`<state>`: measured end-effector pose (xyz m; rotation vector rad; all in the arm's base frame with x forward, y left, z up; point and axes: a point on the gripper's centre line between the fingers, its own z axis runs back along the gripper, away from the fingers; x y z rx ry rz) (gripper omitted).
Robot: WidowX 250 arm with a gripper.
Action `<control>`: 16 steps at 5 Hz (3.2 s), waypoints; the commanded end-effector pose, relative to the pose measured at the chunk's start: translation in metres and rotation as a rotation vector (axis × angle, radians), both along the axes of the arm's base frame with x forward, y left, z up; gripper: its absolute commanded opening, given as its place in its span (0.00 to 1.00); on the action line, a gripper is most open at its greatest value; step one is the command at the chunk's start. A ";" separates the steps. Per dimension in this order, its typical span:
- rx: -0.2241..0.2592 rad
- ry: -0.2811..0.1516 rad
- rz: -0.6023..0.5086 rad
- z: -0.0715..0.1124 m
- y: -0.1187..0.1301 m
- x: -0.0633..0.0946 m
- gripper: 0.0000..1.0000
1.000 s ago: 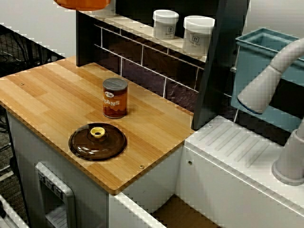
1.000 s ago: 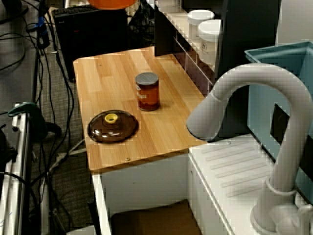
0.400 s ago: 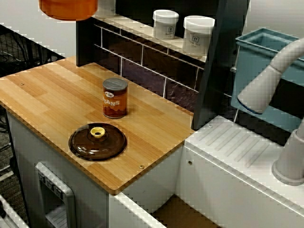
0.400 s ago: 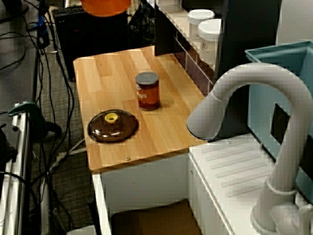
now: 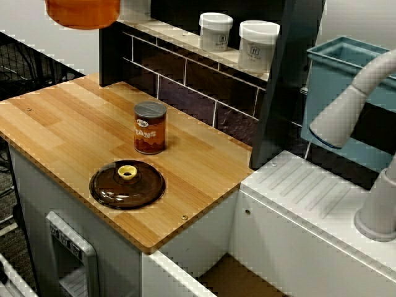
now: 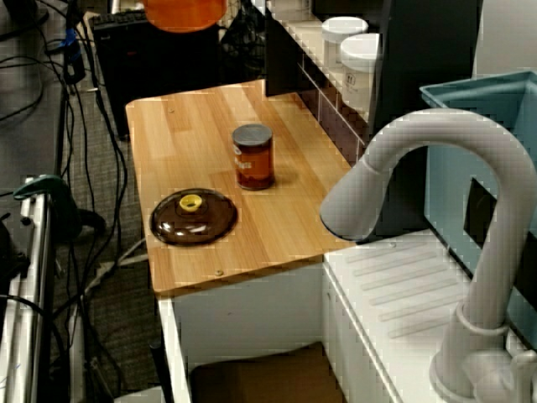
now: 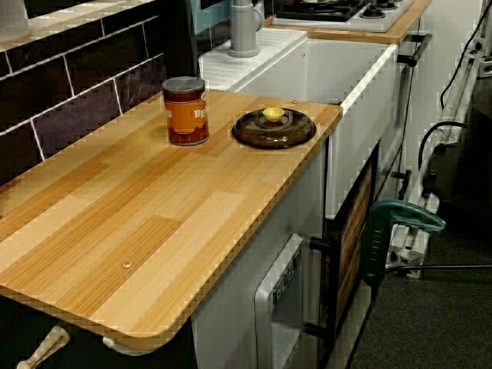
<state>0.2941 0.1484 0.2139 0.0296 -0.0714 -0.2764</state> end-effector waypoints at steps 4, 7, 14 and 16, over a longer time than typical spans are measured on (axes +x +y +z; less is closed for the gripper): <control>0.109 0.034 0.209 -0.088 0.063 0.010 0.00; 0.142 0.051 0.272 -0.116 0.072 0.001 0.00; 0.069 0.001 0.462 -0.062 -0.001 -0.028 1.00; 0.072 0.014 0.394 -0.064 -0.062 -0.024 1.00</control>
